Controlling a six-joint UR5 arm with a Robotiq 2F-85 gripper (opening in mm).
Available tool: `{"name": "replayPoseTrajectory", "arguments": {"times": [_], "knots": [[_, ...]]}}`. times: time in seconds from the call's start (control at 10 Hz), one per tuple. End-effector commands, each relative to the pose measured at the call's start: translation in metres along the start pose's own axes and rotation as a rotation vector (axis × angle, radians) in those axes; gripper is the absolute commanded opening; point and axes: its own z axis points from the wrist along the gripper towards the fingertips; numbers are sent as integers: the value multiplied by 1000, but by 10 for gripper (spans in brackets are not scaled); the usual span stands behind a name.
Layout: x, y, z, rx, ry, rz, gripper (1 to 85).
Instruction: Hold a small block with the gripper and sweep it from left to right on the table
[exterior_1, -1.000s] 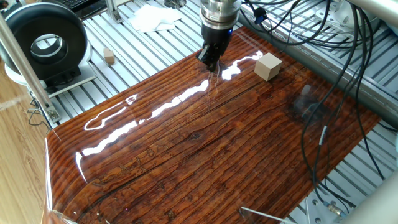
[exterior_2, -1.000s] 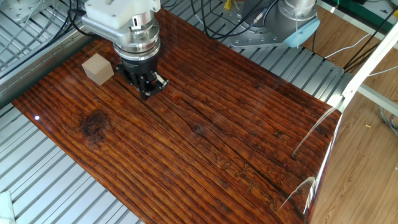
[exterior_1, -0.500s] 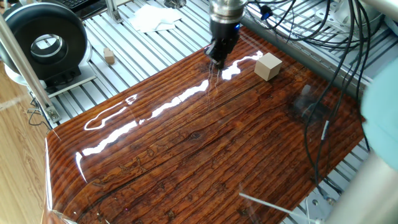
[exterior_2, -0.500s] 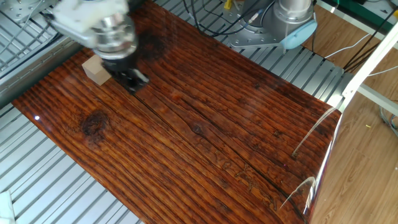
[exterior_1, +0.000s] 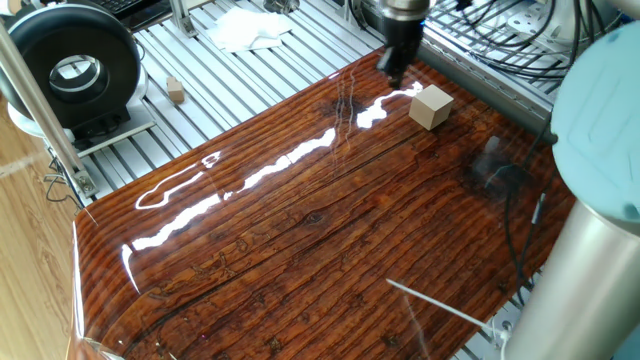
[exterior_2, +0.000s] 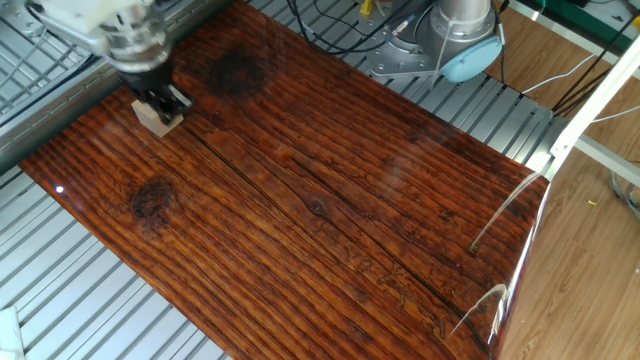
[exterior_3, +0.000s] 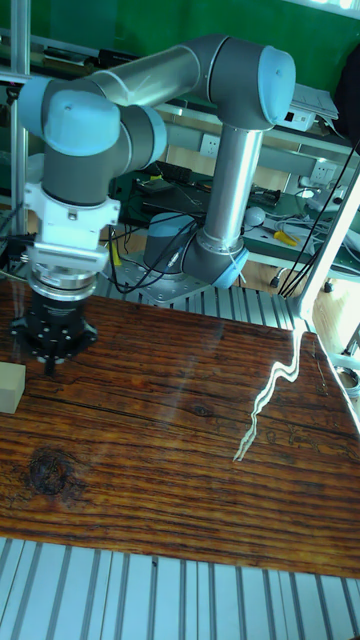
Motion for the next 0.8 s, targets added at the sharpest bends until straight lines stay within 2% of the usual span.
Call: {"name": "replayPoseTrajectory", "arguments": {"times": [0.0, 0.1, 0.2, 0.3, 0.4, 0.6, 0.7], "knots": [[8, -37, 5, 43, -7, -9, 10], [9, -35, 5, 32, -3, -3, 10], [4, -31, 5, 19, -21, 17, 10], [-3, -11, 5, -60, -44, 82, 10], [5, -13, 5, -53, -13, 103, 10], [18, -30, 5, 15, 32, 136, 10], [19, -37, 5, 41, 34, 135, 10]]}}
